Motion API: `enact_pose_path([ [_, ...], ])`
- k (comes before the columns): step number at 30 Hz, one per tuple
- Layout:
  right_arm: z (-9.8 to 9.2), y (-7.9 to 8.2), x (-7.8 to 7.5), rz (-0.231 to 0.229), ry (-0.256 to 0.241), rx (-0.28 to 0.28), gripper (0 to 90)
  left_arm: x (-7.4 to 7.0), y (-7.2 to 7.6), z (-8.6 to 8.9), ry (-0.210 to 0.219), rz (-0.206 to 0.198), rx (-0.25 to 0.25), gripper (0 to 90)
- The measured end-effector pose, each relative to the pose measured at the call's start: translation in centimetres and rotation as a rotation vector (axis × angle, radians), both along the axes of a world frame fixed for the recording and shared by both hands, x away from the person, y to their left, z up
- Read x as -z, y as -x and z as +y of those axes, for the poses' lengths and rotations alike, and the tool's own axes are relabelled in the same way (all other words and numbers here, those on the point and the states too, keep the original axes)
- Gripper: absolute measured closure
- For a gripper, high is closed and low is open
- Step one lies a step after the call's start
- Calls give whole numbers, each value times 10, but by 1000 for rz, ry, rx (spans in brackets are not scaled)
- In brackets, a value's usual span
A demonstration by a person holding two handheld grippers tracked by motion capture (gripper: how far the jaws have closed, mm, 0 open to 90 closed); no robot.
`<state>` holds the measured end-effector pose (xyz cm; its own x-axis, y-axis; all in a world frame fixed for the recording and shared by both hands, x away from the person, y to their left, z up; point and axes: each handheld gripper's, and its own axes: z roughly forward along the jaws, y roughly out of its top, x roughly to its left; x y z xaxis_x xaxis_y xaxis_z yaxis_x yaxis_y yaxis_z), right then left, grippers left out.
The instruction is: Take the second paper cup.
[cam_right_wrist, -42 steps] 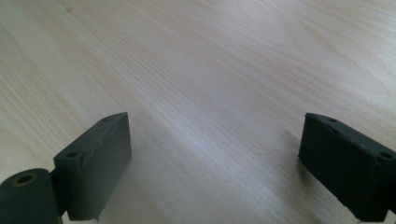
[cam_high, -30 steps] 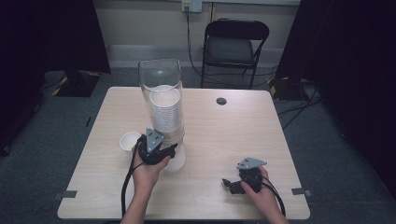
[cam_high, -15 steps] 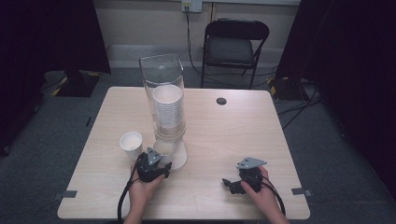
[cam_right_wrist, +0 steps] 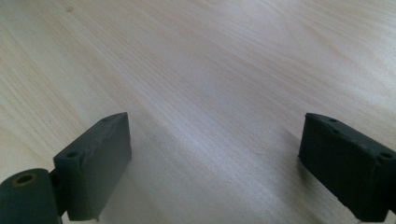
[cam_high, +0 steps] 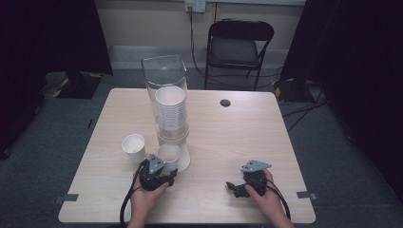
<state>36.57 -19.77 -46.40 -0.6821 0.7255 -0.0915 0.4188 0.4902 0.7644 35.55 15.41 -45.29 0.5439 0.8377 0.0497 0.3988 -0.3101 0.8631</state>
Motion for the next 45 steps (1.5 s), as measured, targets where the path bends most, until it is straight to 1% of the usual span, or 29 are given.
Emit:
enact_pose_path([
  [2,0,0,0,-1,1,-1,85,0,1,0,-7,-7,12,359],
  [4,0,0,0,-1,1,-1,85,0,3,1,-11,-9,13,358],
  [5,0,0,0,0,0,0,85,0,3,2,-6,-9,15,358],
  [9,0,0,0,0,0,0,85,1,7,11,5,-2,12,357],
  [12,0,0,0,-1,0,-1,85,1,10,18,-2,-2,3,356],
  [13,0,0,0,-1,0,-1,85,1,10,18,-2,-2,3,356],
  [14,0,0,0,0,0,0,85,1,11,23,-8,5,-12,356],
  [17,0,0,0,-1,0,-1,85,1,13,27,-1,2,-17,356],
  [19,0,0,0,0,0,0,85,3,15,35,2,7,-28,355],
  [21,0,0,0,0,0,0,85,4,16,38,2,6,-36,355],
  [22,0,0,0,0,0,0,85,5,18,43,0,5,-48,354],
  [23,0,0,0,0,0,0,85,5,18,43,0,5,-48,354],
  [24,0,0,0,-1,0,0,85,6,20,49,3,10,-54,354],
  [26,0,0,0,0,0,0,85,8,20,52,9,13,-63,354],
  [27,0,0,0,-1,0,0,85,8,21,54,-2,16,-61,353],
  [28,0,0,0,0,0,0,85,9,21,54,0,14,-61,353],
  [29,0,0,0,0,0,0,85,10,21,54,7,22,-62,354],
  [31,0,0,0,0,0,0,85,11,21,55,3,24,-62,353],
  [32,0,0,0,-1,0,0,85,11,21,55,-1,18,-59,353],
  [33,0,0,0,-1,0,0,85,13,21,55,8,19,-59,352],
  [34,0,0,0,0,0,0,85,13,21,55,3,25,-58,352],
  [35,0,0,0,0,0,0,85,14,21,55,10,23,-59,352],
  [37,0,0,0,0,0,0,85,15,21,56,4,28,-62,352],
  [39,0,0,0,-1,0,-1,85,17,21,58,22,29,-66,351],
  [42,0,0,0,0,0,0,85,19,20,58,19,40,-66,351],
  [44,0,0,0,0,0,0,85,19,20,57,11,41,-64,350],
  [45,0,0,0,0,0,0,85,19,19,57,-3,51,-61,350],
])
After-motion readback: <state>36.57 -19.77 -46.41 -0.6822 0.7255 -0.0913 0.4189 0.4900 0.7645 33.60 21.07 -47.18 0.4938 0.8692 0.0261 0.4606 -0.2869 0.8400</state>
